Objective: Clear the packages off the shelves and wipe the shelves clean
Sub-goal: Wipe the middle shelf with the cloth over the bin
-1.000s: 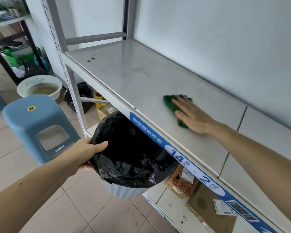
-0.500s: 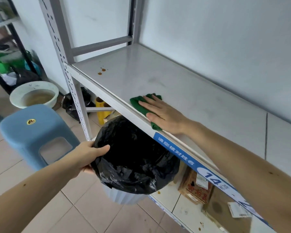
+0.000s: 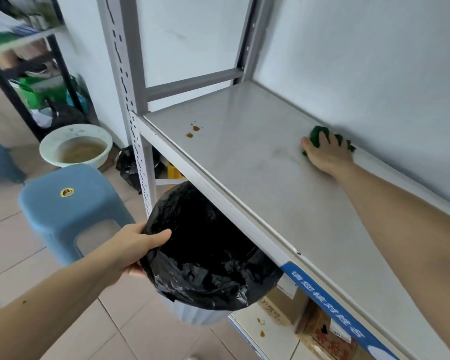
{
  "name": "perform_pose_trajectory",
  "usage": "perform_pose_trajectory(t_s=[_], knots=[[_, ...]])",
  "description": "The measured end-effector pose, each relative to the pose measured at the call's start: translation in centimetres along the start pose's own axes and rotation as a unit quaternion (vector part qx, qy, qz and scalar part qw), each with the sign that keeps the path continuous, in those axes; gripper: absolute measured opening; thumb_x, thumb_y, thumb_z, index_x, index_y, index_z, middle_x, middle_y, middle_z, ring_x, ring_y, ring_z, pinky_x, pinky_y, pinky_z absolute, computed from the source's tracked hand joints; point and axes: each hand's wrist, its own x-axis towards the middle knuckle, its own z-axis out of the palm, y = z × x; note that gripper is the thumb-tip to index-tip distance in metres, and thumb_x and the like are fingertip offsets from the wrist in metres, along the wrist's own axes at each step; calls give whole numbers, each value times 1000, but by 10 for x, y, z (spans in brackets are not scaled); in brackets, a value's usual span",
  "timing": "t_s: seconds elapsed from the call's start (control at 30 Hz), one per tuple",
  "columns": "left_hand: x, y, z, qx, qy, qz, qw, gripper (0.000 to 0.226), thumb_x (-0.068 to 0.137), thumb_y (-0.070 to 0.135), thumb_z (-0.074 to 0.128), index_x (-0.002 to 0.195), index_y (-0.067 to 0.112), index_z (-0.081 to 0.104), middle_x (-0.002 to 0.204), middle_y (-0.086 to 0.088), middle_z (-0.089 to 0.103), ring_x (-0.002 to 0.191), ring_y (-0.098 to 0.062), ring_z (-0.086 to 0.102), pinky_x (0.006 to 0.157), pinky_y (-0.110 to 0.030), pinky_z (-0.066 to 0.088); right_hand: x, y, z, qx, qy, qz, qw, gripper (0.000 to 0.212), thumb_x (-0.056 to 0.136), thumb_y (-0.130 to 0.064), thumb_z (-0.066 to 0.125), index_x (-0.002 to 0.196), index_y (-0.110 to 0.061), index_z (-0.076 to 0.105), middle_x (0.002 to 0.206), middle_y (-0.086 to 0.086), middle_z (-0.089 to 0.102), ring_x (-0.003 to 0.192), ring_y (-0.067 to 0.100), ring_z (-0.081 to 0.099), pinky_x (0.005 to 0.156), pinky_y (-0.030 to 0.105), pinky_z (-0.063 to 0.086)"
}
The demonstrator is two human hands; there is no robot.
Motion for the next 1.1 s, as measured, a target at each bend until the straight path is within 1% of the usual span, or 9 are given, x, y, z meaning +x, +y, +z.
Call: perform_pose_trajectory(t_s=[0.2, 0.33, 0.43, 0.53, 0.67, 0.77, 0.87, 1.0, 1.1], knots=[[10, 13, -13, -3, 19, 1, 1000, 20, 89, 32, 70, 106, 20, 68, 95, -9, 76, 86, -31, 73, 78, -43, 60, -65, -108, 22, -40, -27, -262, 964, 66, 103, -58, 20, 160, -28, 7, 167, -4, -2, 153, 24, -6, 124, 39, -3], [15, 18, -20, -16, 24, -6, 1000, 28, 88, 32, 72, 111, 17, 67, 98, -11, 75, 87, -32, 73, 74, -41, 61, -133, -104, 36, -23, -52, -399, 915, 59, 105, -52, 22, 158, -35, 4, 166, -13, -7, 152, 14, -13, 124, 37, -5], [13, 21, -24, -15, 20, -5, 1000, 28, 89, 31, 70, 112, 16, 66, 98, -11, 74, 80, -29, 72, 56, -33, 61, -144, -81, 29, -19, -76, -453, 888, 59, 101, -53, 20, 157, -38, 5, 165, -17, -5, 152, 9, -12, 123, 31, -7], [13, 24, -29, -7, 16, -5, 1000, 28, 90, 32, 69, 114, 16, 65, 99, -12, 74, 78, -29, 72, 52, -30, 59, -120, -60, 21, -30, -71, -408, 910, 63, 97, -58, 15, 157, -38, 4, 165, -14, -6, 151, 9, -13, 122, 30, -8], [17, 26, -35, 2, 10, -8, 1000, 26, 91, 33, 68, 111, 18, 66, 98, -12, 75, 86, -32, 73, 72, -42, 61, -34, -29, 9, -10, -40, -210, 977, 66, 102, -60, 21, 159, -30, 5, 166, -7, -6, 153, 16, -9, 123, 35, -3], [22, 24, -39, 3, 15, -7, 1000, 22, 91, 34, 67, 109, 21, 66, 94, -9, 76, 84, -30, 74, 74, -44, 61, 29, -28, 2, -9, -20, -111, 994, 72, 100, -63, 18, 160, -25, 5, 167, -1, -3, 153, 22, -4, 124, 40, 1], [29, 22, -45, -11, 24, -8, 1000, 21, 91, 34, 68, 108, 22, 67, 89, -6, 77, 76, -25, 75, 68, -40, 62, 79, -56, -2, -7, -10, -90, 996, 74, 100, -62, 18, 160, -19, 6, 167, 5, 1, 153, 29, -1, 123, 44, 3], [35, 20, -52, -31, 45, -6, 998, 18, 90, 32, 69, 106, 23, 68, 93, -6, 77, 84, -27, 75, 75, -47, 61, 116, -109, -6, -10, -8, -86, 996, 72, 100, -58, 18, 160, -20, 6, 167, 7, 3, 152, 33, 3, 122, 47, 5], [39, 18, -56, -39, 53, -8, 998, 18, 91, 32, 68, 106, 22, 68, 93, -6, 77, 86, -28, 74, 79, -50, 60, 121, -153, 2, -15, -10, -134, 991, 71, 98, -55, 16, 160, -21, 9, 167, 6, 5, 152, 33, 5, 123, 48, 6]])
